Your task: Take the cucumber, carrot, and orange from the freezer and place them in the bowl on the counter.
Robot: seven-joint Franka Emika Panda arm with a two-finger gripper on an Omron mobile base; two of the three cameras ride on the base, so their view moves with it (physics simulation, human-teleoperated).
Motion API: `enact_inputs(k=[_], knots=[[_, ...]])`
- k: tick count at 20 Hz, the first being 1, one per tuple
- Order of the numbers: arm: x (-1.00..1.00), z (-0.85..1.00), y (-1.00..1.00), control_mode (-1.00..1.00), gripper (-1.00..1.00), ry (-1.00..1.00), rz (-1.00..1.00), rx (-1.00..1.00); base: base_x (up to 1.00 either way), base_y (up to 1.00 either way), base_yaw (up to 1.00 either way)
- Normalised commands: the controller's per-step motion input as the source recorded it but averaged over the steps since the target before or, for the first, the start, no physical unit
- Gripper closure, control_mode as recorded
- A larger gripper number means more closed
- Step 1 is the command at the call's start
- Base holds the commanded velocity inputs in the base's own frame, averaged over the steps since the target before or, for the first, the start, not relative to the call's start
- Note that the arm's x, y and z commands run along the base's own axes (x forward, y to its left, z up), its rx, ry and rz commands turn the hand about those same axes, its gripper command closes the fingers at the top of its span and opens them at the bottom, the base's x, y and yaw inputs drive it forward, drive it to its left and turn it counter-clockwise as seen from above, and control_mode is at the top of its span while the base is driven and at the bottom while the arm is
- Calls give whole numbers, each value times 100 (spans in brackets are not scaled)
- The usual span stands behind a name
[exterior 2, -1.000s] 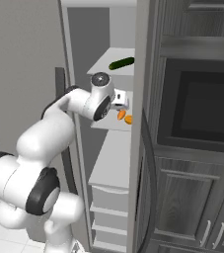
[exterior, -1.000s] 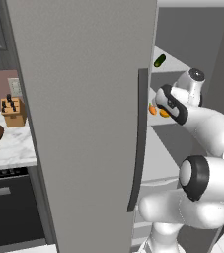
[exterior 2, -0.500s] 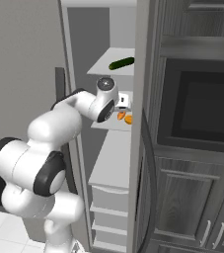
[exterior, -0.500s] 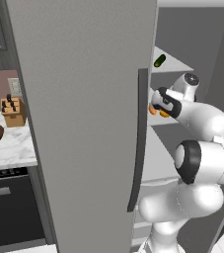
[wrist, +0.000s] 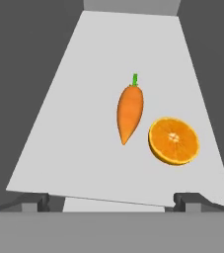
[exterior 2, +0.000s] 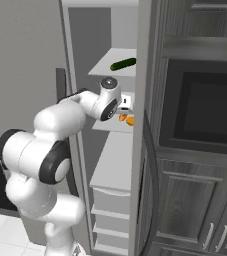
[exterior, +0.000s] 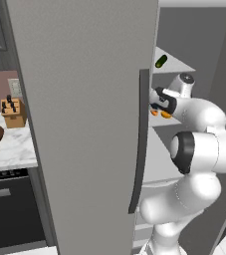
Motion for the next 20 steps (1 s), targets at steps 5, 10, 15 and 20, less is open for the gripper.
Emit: enact_inputs(k=[5,10,15,20], knots=[[13,-14,-1,-100,-100,0,0,0,0,0,0],[21,-31,-17,-100,-100,0,0,0,0,0,0],[23,-17,-14,-100,-100,0,0,0,0,0,0],[20,-1,0,-100,-100,0,0,0,0,0,0]])
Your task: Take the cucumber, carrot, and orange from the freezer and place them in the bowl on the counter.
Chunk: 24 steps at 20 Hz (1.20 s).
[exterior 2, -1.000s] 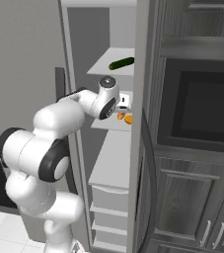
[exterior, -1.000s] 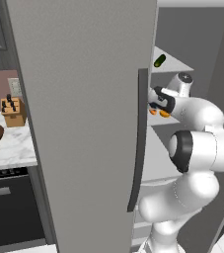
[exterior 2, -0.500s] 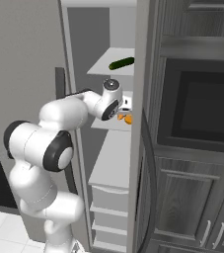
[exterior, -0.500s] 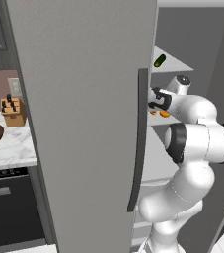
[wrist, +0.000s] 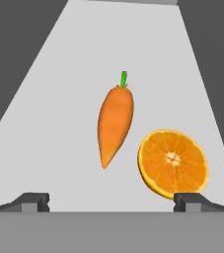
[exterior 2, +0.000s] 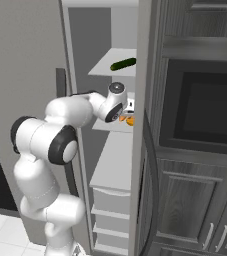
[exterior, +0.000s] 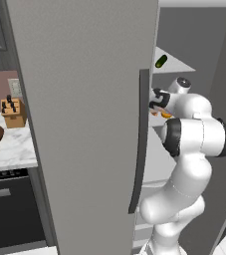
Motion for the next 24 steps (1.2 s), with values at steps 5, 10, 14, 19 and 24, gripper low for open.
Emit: enact_inputs(k=[5,10,14,19,24], knots=[[31,-5,0,-100,-100,0,0,0,0,0,0],[40,-24,0,-100,-100,0,0,0,0,0,0],[48,-32,0,-100,-100,0,0,0,0,0,0],[43,-46,0,-100,100,0,0,0,0,0,0],[12,-21,0,-100,100,-3,0,-1,0,0,0]])
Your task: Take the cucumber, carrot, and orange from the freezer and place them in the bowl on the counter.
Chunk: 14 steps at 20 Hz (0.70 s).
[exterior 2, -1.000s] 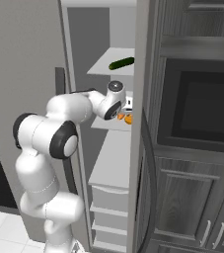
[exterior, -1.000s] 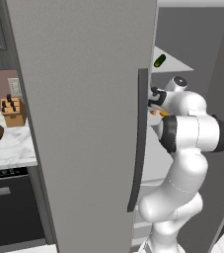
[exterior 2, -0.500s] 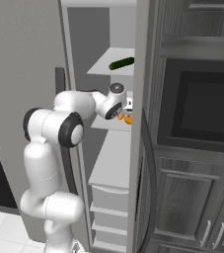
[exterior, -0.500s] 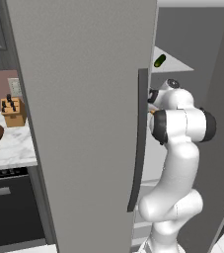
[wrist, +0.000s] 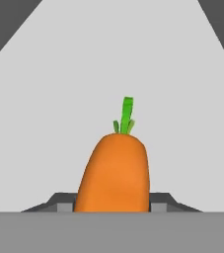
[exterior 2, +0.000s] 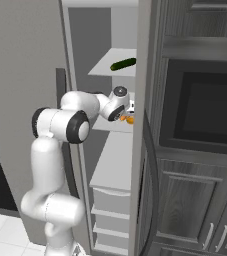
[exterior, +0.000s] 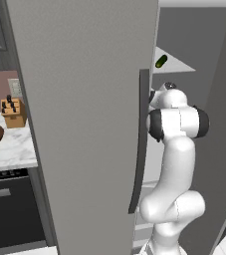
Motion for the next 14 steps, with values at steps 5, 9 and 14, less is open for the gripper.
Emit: enact_inputs(k=[5,9,14], knots=[[-10,0,0,-100,100,-4,0,0,0,0,0],[-30,3,-1,-100,100,-7,0,0,0,0,0],[-51,47,0,-100,100,-14,0,1,0,0,0]])
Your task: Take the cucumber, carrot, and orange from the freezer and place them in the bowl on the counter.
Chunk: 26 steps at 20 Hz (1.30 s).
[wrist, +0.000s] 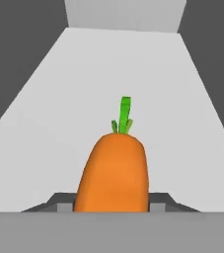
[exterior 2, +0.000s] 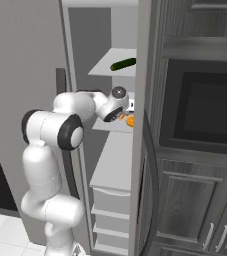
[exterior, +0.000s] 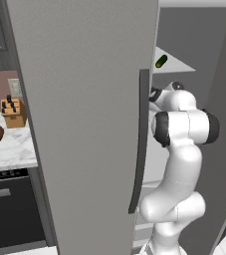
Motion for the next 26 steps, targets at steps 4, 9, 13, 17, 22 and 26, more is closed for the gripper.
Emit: enact_inputs(k=[4,9,13,17,22,26], knots=[[-81,98,0,-100,100,-22,-5,0,0,0,0],[-99,100,-1,-100,100,-10,-14,0,0,0,0],[-100,100,-10,-100,100,-1,-20,0,0,0,0],[-100,100,-15,-100,100,9,-24,0,0,0,0],[-100,74,-19,-100,100,17,-15,1,0,0,0],[-100,11,-10,-100,100,4,-1,0,0,0,0]])
